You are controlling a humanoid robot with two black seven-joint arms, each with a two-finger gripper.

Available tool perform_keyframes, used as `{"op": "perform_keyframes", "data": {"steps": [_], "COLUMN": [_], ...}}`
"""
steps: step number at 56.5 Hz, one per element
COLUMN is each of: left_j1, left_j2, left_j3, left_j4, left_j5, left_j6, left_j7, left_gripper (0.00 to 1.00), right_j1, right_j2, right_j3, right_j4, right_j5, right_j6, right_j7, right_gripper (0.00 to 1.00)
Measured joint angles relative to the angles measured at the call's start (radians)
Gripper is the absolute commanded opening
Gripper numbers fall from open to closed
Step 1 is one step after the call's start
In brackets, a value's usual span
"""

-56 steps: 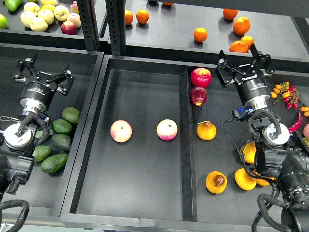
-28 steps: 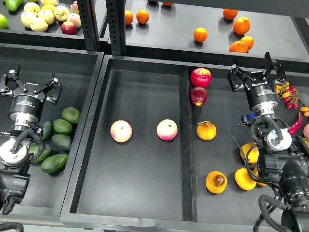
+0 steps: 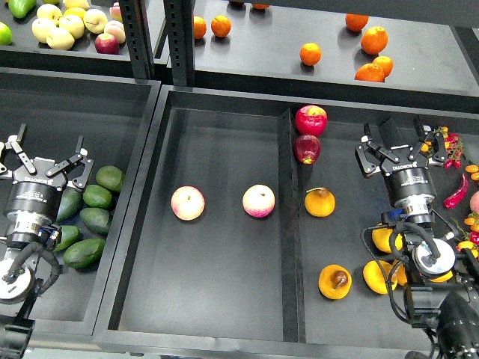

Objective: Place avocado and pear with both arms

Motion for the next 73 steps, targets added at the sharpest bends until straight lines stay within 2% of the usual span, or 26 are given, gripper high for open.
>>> {"op": "perform_keyframes", "data": {"steps": [27,73], "left_j1": [0.032,0.043], "left_j2": [0.0,0.0], "left_j3": [0.002,0.003], "left_j4": [-0.035,-0.041], "left_j5": [0.0,0.0], "left_j6": [0.0,0.0], "left_j7": [-0.007,0.011], "left_gripper": [0.99,1.0], "right_j1": [-0.074,-0.116], "right_j2": [0.0,0.0], "right_j3": [-0.03,-0.061], "right_j4": [0.125,0.182], "right_j5": [0.0,0.0], "right_j6": [0.0,0.0], "right_j7": [0.002,0.003], "right_gripper": [0.99,0.99]}}
